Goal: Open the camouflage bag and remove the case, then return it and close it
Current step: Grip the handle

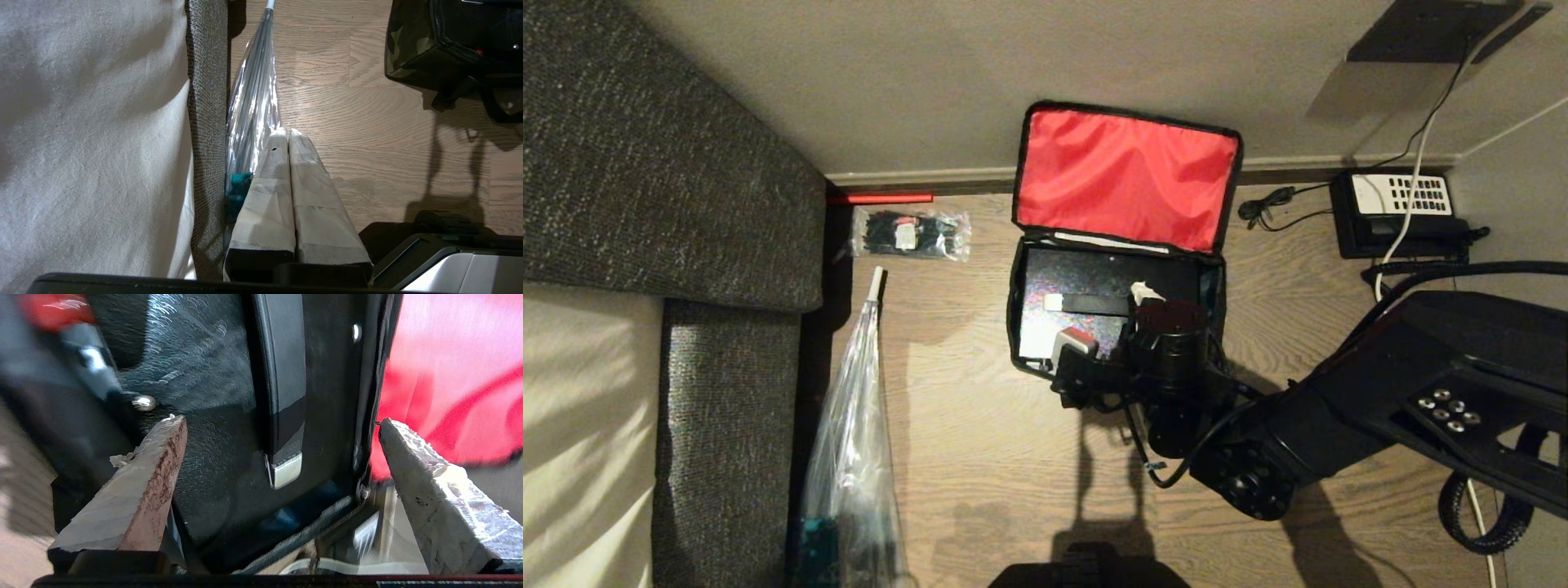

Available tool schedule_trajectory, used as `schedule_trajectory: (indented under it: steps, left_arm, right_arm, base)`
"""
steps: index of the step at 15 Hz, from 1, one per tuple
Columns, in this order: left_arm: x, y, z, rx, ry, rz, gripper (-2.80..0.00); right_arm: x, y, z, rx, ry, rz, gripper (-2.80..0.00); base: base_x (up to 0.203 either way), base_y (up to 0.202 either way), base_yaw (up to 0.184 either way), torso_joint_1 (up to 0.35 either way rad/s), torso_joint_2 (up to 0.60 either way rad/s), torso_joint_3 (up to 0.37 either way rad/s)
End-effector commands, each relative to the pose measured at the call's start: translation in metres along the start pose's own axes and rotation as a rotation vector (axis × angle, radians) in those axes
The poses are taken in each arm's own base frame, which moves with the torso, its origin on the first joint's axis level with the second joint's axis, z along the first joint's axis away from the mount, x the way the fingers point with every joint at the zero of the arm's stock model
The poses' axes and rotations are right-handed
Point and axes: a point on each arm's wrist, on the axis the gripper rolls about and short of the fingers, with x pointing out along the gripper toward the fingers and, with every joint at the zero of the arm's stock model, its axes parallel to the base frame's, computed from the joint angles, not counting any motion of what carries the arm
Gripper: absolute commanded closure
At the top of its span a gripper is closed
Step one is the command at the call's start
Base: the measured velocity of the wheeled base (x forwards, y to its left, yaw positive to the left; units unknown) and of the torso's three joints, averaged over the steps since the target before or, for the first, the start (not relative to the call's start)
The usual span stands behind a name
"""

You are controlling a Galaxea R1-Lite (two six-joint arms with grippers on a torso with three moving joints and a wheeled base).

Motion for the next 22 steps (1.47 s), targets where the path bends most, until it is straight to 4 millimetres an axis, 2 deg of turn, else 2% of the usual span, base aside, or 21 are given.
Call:
schedule_trajectory:
  steps: [1,6,9,12,17,22]
  left_arm:
    - [0.0,0.0,0.0,0.001,0.0,0.001,0.0]
    - [0.0,0.0,0.0,0.0,-0.001,0.001,0.0]
    - [0.0,0.0,0.0,0.0,-0.001,0.001,0.0]
    - [0.0,0.0,0.0,0.0,0.0,0.0,0.0]
    - [0.0,0.0,0.0,0.001,-0.001,0.001,0.0]
    - [0.0,0.0,0.0,0.001,0.0,0.001,0.0]
  right_arm:
    - [0.008,0.006,0.004,0.001,0.012,-0.019,-2.8]
    - [0.017,-0.009,-0.003,-0.018,0.02,-0.139,-2.8]
    - [0.026,0.01,-0.006,-0.028,0.028,-0.14,-2.8]
    - [0.046,0.017,-0.012,-0.015,0.06,-0.163,-2.8]
    - [0.087,-0.014,-0.018,0.079,0.102,-0.317,-2.8]
    - [0.092,-0.002,-0.022,0.062,0.116,-0.288,-2.8]
  base:
    - [0.0,0.0,0.0,0.0,0.0,0.0]
    - [0.0,0.0,0.0,0.0,0.0,0.0]
    - [0.0,0.0,0.0,0.0,0.0,0.0]
    - [0.0,0.0,0.0,0.0,0.0,0.0]
    - [0.0,0.0,0.0,0.0,0.0,0.0]
    - [0.0,0.0,0.0,0.0,0.0,0.0]
